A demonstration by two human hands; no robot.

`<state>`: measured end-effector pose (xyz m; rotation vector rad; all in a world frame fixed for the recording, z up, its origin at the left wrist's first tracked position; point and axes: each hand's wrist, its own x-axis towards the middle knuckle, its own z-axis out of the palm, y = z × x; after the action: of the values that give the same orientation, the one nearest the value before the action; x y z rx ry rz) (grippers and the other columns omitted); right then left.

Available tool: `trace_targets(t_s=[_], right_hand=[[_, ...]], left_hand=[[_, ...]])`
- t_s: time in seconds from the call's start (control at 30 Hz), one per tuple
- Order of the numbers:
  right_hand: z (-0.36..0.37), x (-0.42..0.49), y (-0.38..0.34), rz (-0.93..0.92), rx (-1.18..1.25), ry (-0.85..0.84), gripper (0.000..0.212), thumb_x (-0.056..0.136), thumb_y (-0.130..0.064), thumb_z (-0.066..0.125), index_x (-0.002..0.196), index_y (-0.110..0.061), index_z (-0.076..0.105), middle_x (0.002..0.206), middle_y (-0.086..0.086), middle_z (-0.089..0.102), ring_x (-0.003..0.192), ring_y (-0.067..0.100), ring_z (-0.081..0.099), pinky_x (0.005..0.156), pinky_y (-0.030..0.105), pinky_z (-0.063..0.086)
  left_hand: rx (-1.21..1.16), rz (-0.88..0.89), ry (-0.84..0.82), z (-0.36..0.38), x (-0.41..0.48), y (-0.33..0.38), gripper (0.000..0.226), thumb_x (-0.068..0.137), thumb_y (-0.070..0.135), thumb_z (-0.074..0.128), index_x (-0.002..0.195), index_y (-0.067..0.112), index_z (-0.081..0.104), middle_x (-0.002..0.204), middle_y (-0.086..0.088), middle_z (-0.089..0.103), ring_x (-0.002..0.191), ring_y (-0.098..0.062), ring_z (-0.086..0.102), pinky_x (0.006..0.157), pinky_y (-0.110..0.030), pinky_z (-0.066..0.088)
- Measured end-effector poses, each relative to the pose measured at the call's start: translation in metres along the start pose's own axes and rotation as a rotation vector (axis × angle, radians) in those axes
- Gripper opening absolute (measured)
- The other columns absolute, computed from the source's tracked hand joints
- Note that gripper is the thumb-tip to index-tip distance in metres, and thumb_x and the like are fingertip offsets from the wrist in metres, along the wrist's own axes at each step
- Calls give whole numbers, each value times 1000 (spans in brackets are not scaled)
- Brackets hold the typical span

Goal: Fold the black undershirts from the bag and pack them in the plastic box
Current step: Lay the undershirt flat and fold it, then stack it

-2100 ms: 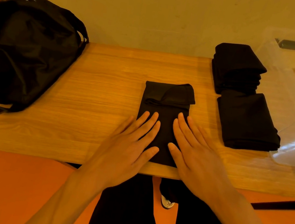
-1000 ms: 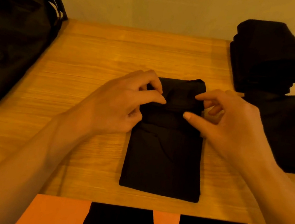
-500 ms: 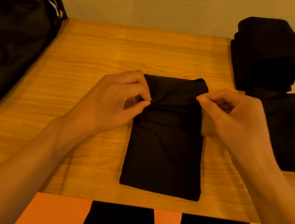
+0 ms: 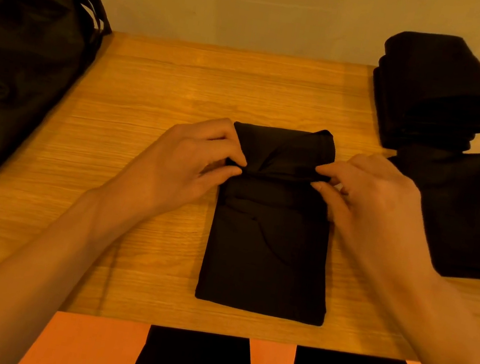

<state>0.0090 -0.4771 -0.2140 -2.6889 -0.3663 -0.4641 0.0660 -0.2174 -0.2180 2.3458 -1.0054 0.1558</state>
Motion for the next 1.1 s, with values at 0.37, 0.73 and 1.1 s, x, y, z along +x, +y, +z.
trace_targets(t_s=[0.37,0.73,1.1], right_hand=[[-9,-4,-2,73,30,-92,55,86,-41,68,135,-19,56,107,-4,55,99,9,51,82,21,42],[-5,-5,3,-21,-32,-74,27,89,-26,69,111,-11,74,100,3,67,96,21,62,78,36,55],[-11,-6,-3,-81,16,9,21,94,-19,61,104,-8,76,95,4,70,90,17,63,80,21,46]], left_hand=[[-19,-47,40,-4,-5,9,11,95,13,67,104,9,71,103,0,61,89,-7,56,76,-22,47],[-12,-31,11,0,-9,4,27,89,9,74,116,8,72,105,5,59,85,-6,59,76,-25,51],[-1,-19,117,-7,-8,16,15,92,7,72,107,7,74,101,-2,62,82,-6,58,71,-25,50]])
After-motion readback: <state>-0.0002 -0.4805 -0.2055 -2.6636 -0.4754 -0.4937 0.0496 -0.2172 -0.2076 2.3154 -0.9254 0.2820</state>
